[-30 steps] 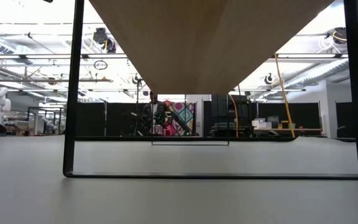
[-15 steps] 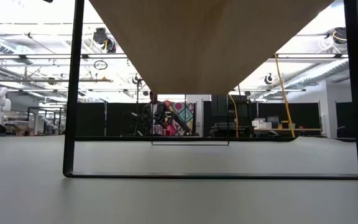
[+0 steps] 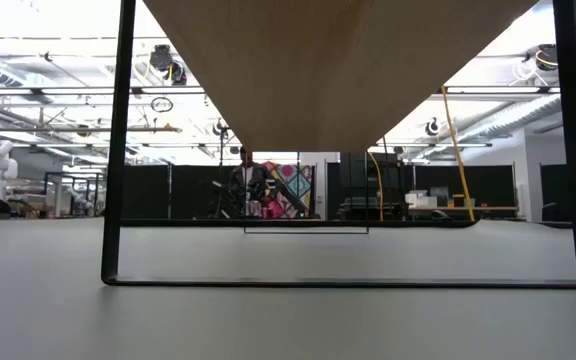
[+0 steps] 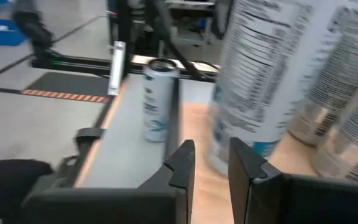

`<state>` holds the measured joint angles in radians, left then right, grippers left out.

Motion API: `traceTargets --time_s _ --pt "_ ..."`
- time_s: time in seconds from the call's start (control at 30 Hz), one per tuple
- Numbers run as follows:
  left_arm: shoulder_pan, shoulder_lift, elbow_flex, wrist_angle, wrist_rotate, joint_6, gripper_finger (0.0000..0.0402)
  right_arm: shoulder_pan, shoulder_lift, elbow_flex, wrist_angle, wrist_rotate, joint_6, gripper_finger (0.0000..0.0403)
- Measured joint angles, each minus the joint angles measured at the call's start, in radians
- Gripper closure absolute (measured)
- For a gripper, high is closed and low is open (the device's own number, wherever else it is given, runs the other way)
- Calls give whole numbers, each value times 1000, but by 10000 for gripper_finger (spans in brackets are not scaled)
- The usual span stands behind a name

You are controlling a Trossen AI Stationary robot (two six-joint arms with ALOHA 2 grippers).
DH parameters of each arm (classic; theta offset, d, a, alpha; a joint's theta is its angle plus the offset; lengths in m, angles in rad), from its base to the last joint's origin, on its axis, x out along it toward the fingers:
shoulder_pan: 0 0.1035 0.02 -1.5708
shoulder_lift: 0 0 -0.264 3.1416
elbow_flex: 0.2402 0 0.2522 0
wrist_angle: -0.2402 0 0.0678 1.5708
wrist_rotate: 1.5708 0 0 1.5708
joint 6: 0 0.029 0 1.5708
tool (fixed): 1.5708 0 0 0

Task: Place canned beverage on shelf
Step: Put the white soda can on the shelf aligned with the other white soda can

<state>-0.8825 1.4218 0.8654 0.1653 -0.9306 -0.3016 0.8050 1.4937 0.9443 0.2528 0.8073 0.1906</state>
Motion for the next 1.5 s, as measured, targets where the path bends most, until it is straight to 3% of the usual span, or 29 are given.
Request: traceTargets --time_s 0.33,0.63,0.83,0.97,1.1,1.33,1.5 --pt "-43 -140 0 -33 115 -34 105 118 -15 0 -12 83 -27 369" --pt "-76 -138 37 -254 182 -359 105 177 -15 0 -168 214 61 369" --pt "-89 -91 70 -270 204 -374 105 179 -15 0 -189 211 72 369" --pt "-88 -49 137 -304 284 -361 105 179 -15 0 -183 210 59 369" --pt "-87 -4 236 -440 274 -353 105 179 -15 0 -183 210 59 369" --pt "-62 68 389 -737 334 -513 105 179 -15 0 -183 209 58 369" --pt "-37 103 459 -812 361 -552 105 179 -15 0 -184 209 51 369"
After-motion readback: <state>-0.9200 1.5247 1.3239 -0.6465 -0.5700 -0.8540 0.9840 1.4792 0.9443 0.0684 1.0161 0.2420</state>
